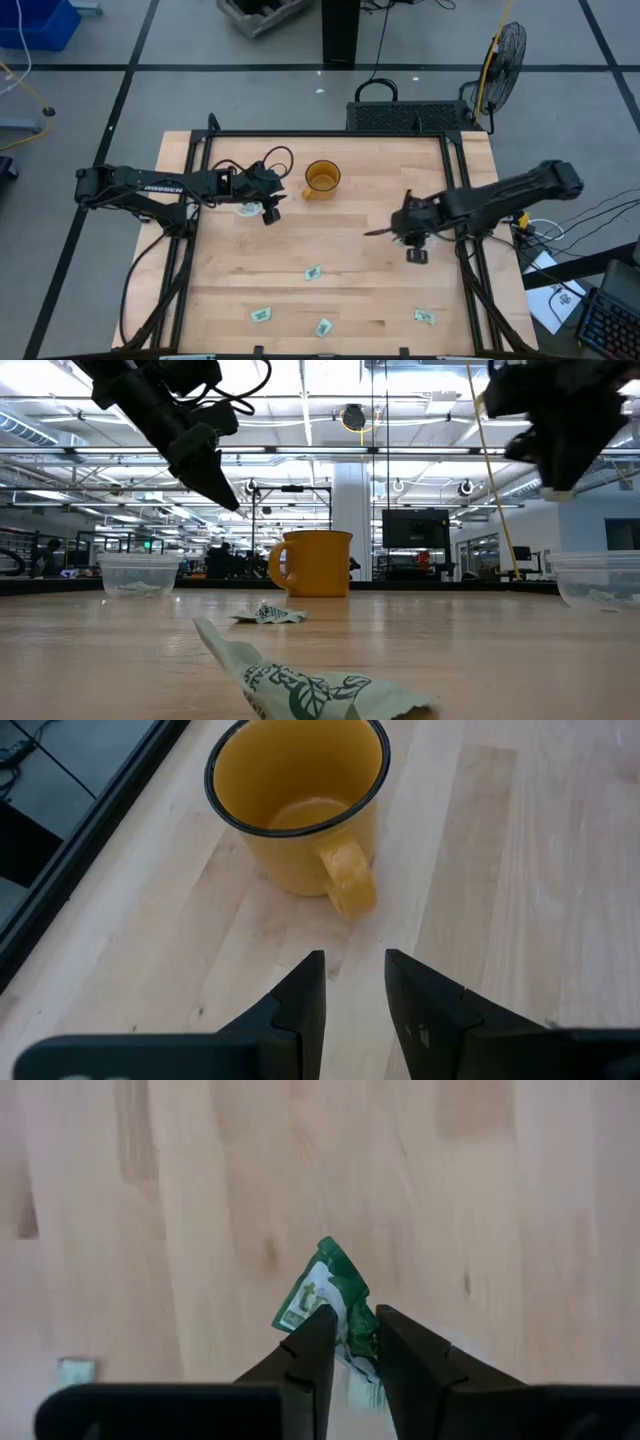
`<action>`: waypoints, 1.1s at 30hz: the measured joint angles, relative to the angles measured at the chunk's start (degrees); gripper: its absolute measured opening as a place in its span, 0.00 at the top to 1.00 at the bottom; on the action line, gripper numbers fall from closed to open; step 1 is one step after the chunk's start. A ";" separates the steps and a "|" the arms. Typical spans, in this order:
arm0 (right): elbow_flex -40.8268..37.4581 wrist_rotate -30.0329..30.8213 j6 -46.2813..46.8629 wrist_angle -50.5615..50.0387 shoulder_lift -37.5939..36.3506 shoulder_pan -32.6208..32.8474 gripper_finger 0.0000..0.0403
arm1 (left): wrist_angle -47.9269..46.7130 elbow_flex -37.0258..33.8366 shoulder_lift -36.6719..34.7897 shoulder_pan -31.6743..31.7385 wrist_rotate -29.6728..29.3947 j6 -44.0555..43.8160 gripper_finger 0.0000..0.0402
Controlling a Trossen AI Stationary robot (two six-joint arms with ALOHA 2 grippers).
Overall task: Pick and place Stevia / Truvia into bins
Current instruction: Put the green stevia packet into the right transparent container, then put the light green stevia packet into the left transparent container
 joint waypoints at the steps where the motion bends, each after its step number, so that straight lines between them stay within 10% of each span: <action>1: 0.02 -0.03 2.65 -2.50 -1.09 0.00 0.83 | 0.00 0.00 -0.02 0.00 0.00 -0.02 0.72; 24: -12.46 0.02 9.60 -2.71 -2.81 -3.40 0.62 | 0.67 0.00 0.00 0.00 0.27 -0.41 0.72; 33: -7.21 -0.05 6.68 0.14 -3.88 -4.61 0.61 | 7.16 0.00 -0.01 -1.39 13.85 -0.55 0.72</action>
